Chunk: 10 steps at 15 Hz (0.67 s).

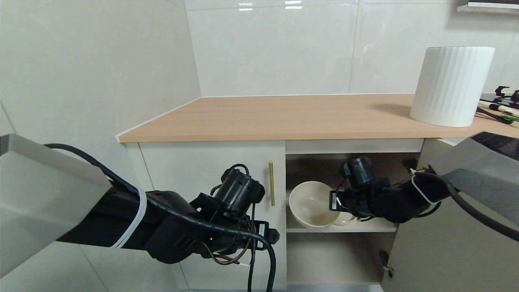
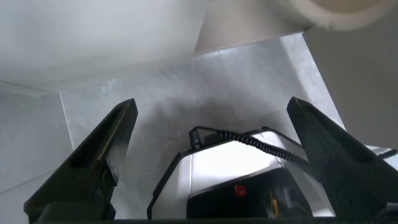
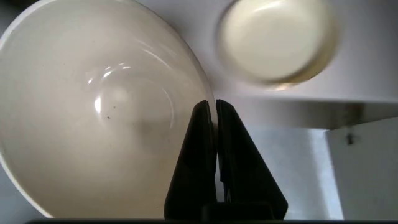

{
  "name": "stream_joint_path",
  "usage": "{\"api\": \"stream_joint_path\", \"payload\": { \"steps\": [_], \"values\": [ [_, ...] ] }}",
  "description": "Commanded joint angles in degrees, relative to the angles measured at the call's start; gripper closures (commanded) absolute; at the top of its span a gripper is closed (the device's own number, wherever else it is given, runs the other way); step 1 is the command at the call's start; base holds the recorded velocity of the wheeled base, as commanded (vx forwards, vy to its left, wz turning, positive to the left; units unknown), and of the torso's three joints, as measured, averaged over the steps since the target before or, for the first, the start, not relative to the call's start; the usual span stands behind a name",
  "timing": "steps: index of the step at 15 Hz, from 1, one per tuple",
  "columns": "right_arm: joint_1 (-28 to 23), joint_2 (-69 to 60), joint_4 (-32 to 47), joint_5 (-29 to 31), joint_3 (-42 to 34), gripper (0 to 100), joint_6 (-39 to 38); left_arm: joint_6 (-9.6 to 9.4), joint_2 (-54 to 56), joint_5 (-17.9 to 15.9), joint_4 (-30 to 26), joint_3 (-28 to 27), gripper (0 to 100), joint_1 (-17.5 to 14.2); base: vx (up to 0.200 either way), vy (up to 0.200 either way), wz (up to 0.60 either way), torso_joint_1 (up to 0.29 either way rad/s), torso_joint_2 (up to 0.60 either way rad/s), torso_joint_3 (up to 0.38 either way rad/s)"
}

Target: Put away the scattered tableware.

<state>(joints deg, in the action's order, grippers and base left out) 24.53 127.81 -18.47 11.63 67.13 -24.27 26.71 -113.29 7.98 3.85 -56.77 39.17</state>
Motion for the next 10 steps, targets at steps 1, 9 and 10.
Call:
{"api": "stream_joint_path", "payload": {
  "steps": [1, 9, 10],
  "values": [
    [-3.7, 5.0, -0.25, 0.15, 2.74, 100, 0.01, 0.01, -0.09, 0.01, 0.01, -0.01, 0, 0.03, 0.0, 0.0, 0.0, 0.0, 0.0, 0.0],
    [-9.41, 10.01, 0.01, 1.29, 8.01, 100, 0.1, 0.01, -0.09, 0.01, 0.01, -0.01, 0, 0.03, 0.0, 0.0, 0.0, 0.0, 0.0, 0.0],
    [-9.94, 10.62, 0.28, 1.38, 8.72, 100, 0.1, 0.01, -0.09, 0.01, 0.01, -0.01, 0, 0.03, 0.0, 0.0, 0.0, 0.0, 0.0, 0.0]
  ]
}}
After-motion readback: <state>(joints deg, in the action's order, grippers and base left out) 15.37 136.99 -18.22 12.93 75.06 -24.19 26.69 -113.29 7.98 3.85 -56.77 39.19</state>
